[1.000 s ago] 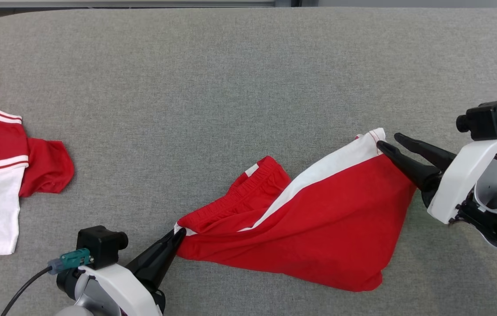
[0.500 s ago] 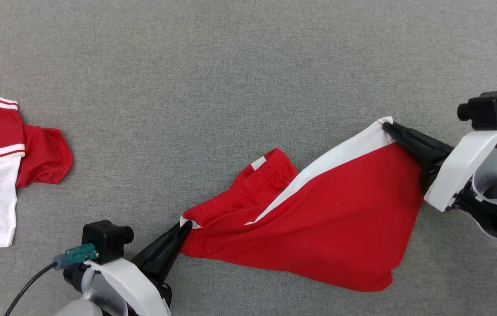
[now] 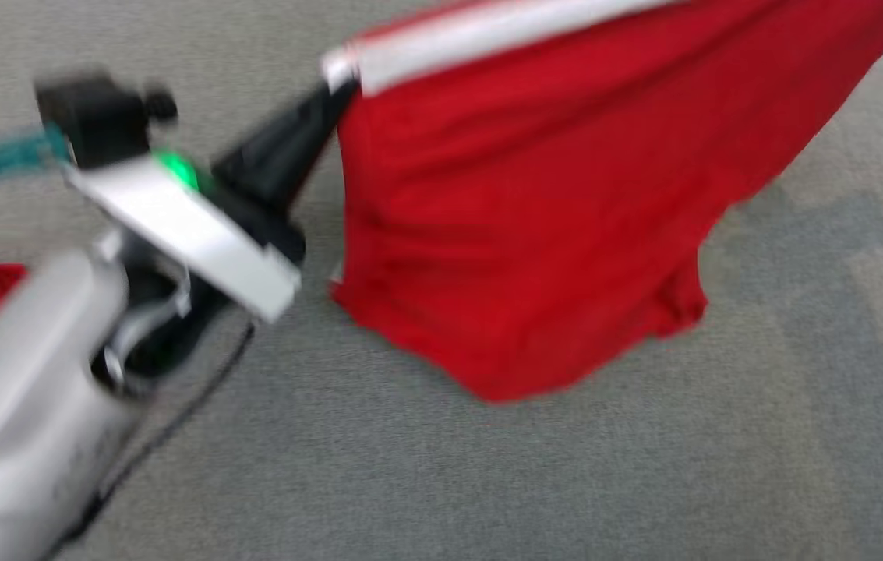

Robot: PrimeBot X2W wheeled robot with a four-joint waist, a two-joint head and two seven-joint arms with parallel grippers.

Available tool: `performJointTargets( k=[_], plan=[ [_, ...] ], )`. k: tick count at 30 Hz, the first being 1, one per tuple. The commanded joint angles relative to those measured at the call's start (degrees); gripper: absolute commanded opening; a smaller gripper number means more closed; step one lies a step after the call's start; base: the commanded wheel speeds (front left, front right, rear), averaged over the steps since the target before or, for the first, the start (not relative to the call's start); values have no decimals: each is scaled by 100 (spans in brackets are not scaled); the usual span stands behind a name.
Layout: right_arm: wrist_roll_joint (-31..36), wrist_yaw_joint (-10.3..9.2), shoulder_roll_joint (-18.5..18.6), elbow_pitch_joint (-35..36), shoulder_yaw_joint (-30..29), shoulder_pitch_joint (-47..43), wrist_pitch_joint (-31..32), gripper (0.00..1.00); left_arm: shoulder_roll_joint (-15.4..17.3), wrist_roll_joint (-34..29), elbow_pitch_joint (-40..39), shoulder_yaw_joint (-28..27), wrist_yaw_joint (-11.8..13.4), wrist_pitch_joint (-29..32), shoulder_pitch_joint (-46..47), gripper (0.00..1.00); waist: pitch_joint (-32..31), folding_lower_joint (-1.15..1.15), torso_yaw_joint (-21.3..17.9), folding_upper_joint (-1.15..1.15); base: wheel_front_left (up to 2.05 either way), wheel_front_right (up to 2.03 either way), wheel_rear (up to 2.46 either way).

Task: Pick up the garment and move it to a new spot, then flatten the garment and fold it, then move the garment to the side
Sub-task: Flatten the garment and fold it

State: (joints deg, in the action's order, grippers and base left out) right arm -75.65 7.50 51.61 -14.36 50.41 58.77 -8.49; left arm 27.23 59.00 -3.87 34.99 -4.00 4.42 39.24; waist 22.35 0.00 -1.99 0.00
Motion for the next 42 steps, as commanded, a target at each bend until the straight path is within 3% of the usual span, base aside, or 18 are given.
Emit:
performJointTargets(
  k=[1,4,9,15,22,25,28,32,36,42],
  plan=[
    [113,-2,20,-121,-121,328,-185,0,-92,-78,241,-69,-67,102,609,0,166,0,-267,0,0,0,0],
    [448,-3,-19,-472,-377,982,-496,0,-436,-267,935,-192,-143,42,1791,0,302,0,-481,0,0,0,0],
    [1076,-3,-183,-788,-879,1761,-672,0,-882,-758,1819,-186,-260,-547,3184,0,462,0,-744,0,0,0,0],
    [1465,-3,-306,-369,-1680,1458,-677,0,-959,-859,2214,177,-342,-1158,3328,0,513,0,-814,0,0,0,0],
    [1446,-3,71,518,-2011,-650,-680,0,-257,-437,1629,1459,-342,-1683,1843,0,443,0,-630,0,0,0,0],
    [1300,-7,142,790,-2532,-2017,-681,0,260,-195,1384,1989,-337,-1727,1069,0,365,0,-523,0,0,0,0],
    [1150,-9,50,1130,-3148,-3573,-684,0,529,37,1122,2119,-336,-1873,229,0,275,0,-413,0,0,0,0],
    [1149,-9,-335,1862,-3759,-5824,-684,0,766,-153,714,2084,-232,-1958,-906,0,123,0,-320,0,0,0,0],
    [1074,-7,-480,2425,-3911,-6901,-626,0,802,-437,471,1984,24,-1964,-1666,0,-52,0,-290,0,0,0,0],
    [1154,-8,-574,2969,-4619,-7628,-501,0,898,-374,180,1764,147,-1967,-2270,0,-181,0,-199,0,0,0,0]
  ],
)
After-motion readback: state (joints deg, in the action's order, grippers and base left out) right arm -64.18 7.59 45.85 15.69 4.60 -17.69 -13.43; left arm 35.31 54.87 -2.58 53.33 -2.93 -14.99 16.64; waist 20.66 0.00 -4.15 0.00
